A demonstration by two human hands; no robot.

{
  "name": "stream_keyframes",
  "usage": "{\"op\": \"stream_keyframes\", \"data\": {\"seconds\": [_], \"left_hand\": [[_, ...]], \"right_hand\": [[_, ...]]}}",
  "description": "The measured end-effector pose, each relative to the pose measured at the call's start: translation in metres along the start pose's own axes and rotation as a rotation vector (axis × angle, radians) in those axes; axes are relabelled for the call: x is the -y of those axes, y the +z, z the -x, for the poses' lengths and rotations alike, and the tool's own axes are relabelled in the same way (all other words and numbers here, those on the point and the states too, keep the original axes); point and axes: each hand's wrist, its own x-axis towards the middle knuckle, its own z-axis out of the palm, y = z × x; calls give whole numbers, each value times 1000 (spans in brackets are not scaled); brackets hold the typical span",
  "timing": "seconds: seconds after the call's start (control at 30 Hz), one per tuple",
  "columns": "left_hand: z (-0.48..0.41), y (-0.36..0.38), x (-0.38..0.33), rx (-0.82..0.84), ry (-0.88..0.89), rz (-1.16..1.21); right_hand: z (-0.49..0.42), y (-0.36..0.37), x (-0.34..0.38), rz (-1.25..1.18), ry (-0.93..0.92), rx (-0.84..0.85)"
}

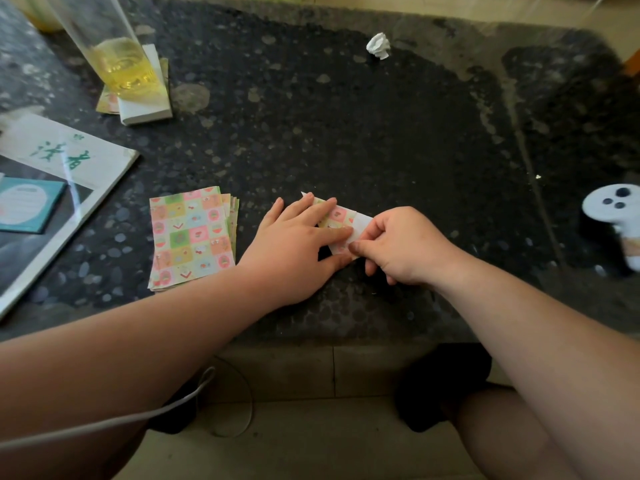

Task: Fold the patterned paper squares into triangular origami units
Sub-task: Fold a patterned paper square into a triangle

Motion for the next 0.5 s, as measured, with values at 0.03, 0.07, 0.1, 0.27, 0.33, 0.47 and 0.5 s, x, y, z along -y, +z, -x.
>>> {"op": "stream_keyframes", "data": {"seconds": [0.03,0.07,0.1,0.27,0.33,0.47,0.5], "left_hand": [[0,0,0,6,4,-14],[1,0,0,11,8,-28],[1,1,0,15,10,-39],[1,4,0,12,13,-51],[0,4,2,18,15,-40],[-2,5,5,18,21,-32],[-2,6,5,14,22,-30]], "right_hand": [[0,0,0,-2,1,0],[-1,0,0,-4,2,-1],[-1,-1,-1,-11,3,-3],[-3,-2,-3,-59,-2,-2],[-3,-3,-3,-63,6,4],[-3,-3,-2,-55,16,6],[-3,-2,-3,-58,15,5]]}}
